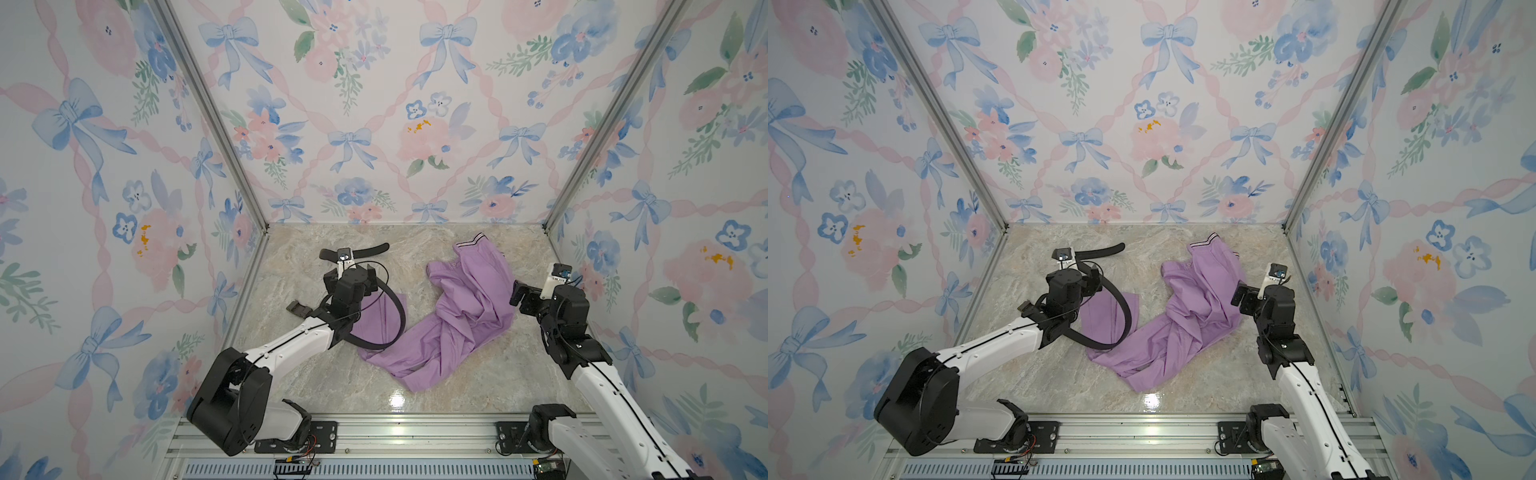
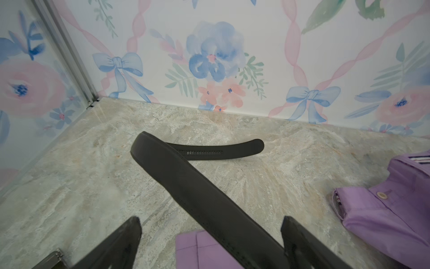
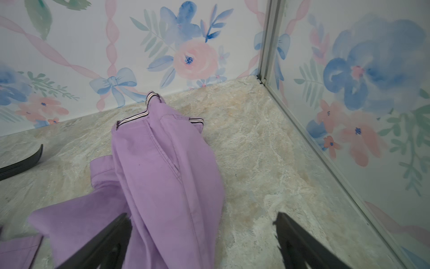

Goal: Remove the belt from the trousers
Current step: Place the belt at the center of the board, then reset both arms

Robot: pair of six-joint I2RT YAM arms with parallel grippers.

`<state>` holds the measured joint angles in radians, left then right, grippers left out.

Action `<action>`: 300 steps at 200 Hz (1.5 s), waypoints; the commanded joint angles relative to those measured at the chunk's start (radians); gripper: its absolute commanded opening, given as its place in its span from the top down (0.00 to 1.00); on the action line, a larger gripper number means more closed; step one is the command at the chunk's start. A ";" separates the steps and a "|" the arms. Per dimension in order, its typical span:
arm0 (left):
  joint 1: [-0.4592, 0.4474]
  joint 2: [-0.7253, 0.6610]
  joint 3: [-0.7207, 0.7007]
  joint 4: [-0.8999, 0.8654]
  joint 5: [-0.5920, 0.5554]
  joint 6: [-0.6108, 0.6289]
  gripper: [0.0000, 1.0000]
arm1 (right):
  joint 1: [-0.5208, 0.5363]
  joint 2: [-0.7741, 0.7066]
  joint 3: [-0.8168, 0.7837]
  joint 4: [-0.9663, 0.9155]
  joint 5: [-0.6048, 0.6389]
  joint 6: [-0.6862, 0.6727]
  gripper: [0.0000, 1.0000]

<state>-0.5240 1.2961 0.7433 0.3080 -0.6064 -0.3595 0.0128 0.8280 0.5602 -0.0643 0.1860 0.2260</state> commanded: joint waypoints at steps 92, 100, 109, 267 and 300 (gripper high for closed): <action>0.138 -0.292 -0.274 0.140 0.057 0.356 0.02 | -0.106 0.072 -0.345 0.529 -0.025 -0.065 0.01; 0.146 -0.268 -0.305 0.211 0.070 0.380 0.02 | -0.106 0.127 -0.343 0.577 -0.025 -0.076 0.01; 0.164 -0.228 -0.330 0.272 0.074 0.381 0.02 | -0.105 0.191 -0.343 0.646 -0.030 -0.080 0.01; 0.397 0.253 -0.556 1.051 0.348 0.309 0.02 | 0.032 0.729 -0.195 1.039 -0.067 -0.212 0.01; 0.397 0.254 -0.557 1.050 0.350 0.308 0.02 | 0.082 0.734 -0.223 1.098 -0.043 -0.267 0.01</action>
<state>-0.1318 1.5459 0.1905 1.3087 -0.2771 -0.0517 0.0696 1.5749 0.3508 1.0576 0.1352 0.0139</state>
